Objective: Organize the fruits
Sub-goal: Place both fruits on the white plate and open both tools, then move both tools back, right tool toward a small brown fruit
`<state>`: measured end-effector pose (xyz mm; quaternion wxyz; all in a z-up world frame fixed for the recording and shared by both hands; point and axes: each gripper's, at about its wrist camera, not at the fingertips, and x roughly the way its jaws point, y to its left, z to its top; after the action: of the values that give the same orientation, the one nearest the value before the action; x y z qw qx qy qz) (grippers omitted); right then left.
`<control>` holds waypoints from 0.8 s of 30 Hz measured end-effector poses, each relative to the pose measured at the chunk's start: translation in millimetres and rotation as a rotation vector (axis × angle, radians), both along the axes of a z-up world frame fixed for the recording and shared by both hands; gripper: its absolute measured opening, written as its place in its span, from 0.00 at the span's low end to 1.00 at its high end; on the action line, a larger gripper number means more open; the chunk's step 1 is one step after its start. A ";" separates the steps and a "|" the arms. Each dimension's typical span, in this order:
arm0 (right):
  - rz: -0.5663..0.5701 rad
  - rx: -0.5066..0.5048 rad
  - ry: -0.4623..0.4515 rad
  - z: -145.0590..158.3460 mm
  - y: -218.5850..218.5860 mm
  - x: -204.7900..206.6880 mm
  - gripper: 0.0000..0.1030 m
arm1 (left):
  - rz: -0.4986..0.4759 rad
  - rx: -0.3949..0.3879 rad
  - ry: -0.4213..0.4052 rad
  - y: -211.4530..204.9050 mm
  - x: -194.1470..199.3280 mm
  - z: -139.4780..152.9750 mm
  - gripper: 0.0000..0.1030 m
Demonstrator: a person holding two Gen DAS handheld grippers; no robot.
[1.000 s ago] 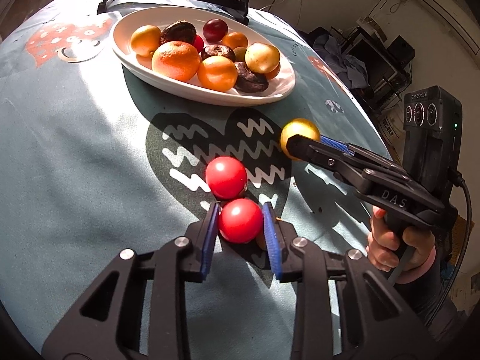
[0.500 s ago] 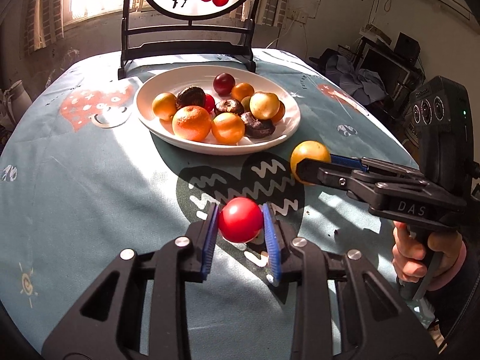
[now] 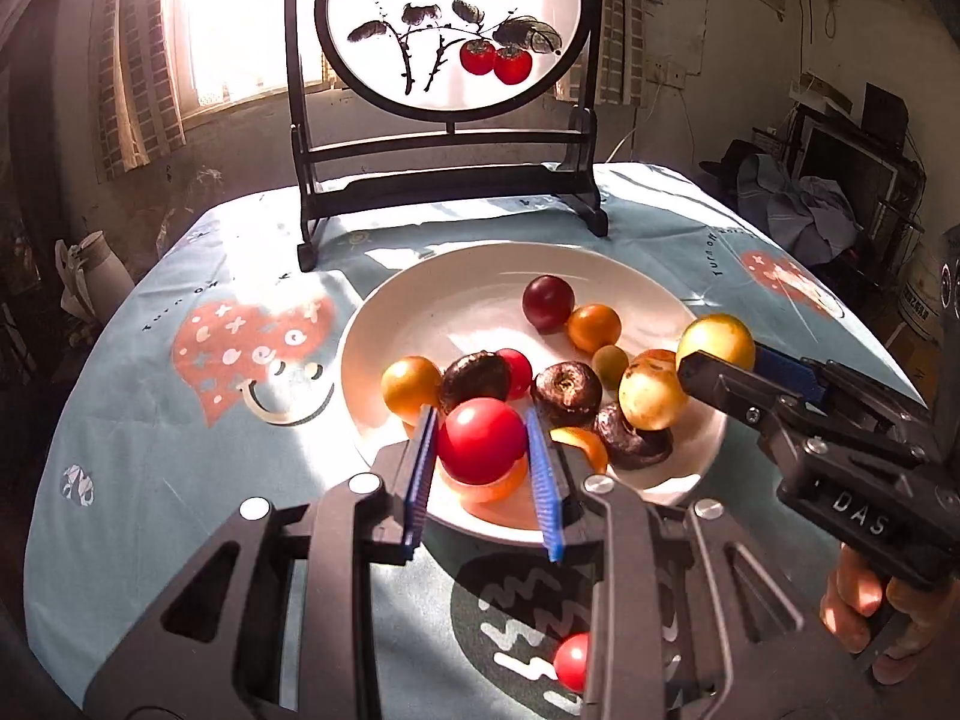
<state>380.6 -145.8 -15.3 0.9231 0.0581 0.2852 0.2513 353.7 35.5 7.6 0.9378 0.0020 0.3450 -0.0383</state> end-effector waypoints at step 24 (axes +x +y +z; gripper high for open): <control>0.245 -0.067 0.074 -4.9 17.2 -52.5 0.55 | 0.210 -0.018 -0.005 44.8 -24.4 0.5 0.96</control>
<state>328.1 -128.5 -20.2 0.8757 0.0012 0.3322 0.3503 329.2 80.3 8.0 0.9376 -0.0423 0.3404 0.0571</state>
